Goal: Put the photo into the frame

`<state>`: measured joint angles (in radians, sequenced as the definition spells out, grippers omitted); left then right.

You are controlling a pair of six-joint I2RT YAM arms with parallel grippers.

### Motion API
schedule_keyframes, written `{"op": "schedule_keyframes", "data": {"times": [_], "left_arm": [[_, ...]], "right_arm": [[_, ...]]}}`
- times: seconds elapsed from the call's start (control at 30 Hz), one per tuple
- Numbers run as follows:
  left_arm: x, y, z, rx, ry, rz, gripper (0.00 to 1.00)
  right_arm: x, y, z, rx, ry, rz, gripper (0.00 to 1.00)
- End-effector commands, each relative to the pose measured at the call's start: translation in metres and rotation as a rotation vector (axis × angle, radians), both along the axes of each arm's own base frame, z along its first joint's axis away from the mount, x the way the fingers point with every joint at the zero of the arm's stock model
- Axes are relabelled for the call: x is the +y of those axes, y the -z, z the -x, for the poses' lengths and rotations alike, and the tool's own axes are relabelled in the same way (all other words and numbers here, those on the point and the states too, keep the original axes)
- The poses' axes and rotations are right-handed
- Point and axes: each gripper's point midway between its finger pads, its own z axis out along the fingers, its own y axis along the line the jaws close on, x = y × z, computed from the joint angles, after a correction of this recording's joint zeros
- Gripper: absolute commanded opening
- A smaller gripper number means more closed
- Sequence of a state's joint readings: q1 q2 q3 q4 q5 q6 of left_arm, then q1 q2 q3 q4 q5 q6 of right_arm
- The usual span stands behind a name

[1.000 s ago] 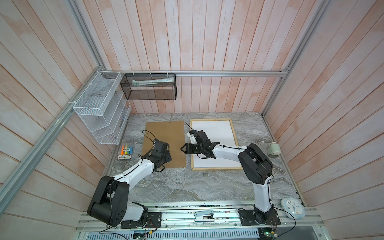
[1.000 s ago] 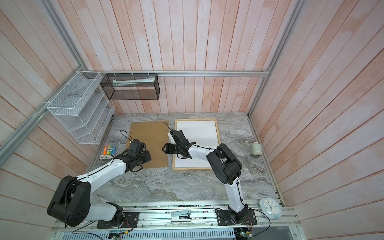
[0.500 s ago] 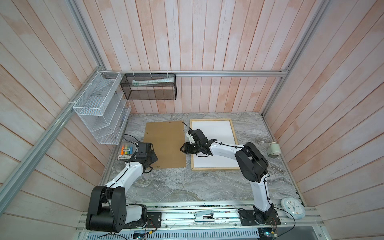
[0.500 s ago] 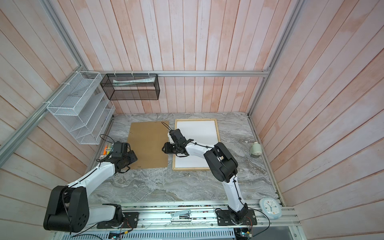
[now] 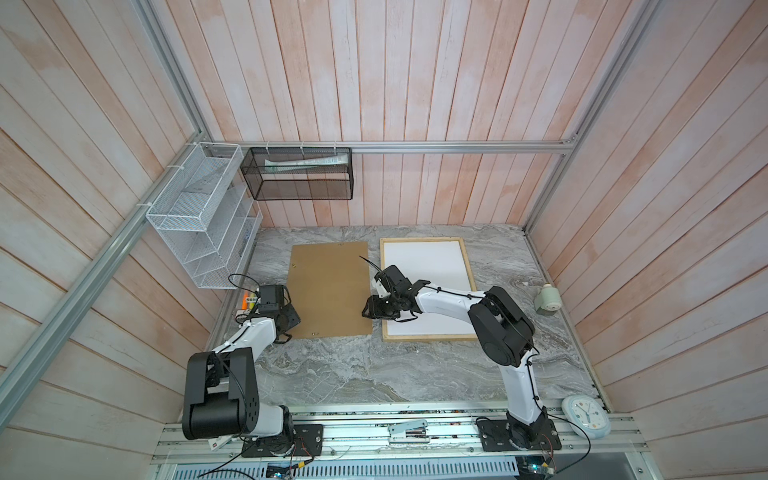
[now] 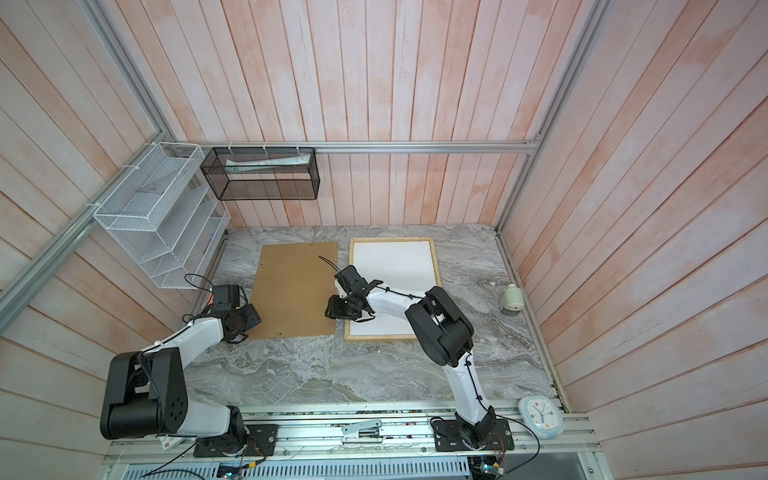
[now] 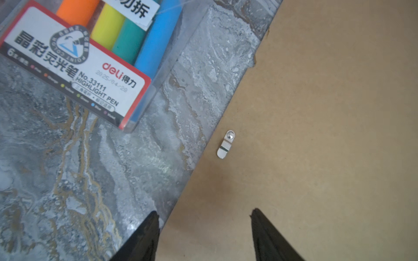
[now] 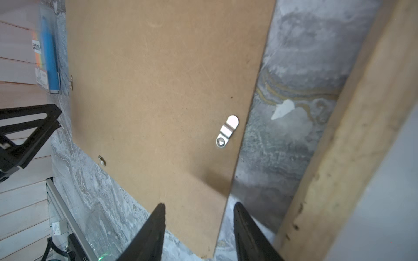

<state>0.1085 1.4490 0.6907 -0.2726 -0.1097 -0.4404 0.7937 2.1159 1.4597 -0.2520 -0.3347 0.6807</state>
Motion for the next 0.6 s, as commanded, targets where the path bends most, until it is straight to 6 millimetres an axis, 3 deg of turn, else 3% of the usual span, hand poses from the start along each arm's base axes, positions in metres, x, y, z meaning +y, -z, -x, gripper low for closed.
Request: {"op": "schedule_keyframes", "data": {"times": [0.0,0.57], "left_arm": [[0.008,-0.009,-0.015,-0.025,0.013,-0.044,0.66],[-0.004,0.008,-0.026,0.001,0.079,0.015,0.66]], "right_arm": [[-0.005,0.004,0.005,0.034,0.005,0.043,0.5],[0.002,0.012,0.0,0.055,-0.003,0.066,0.49]]}}
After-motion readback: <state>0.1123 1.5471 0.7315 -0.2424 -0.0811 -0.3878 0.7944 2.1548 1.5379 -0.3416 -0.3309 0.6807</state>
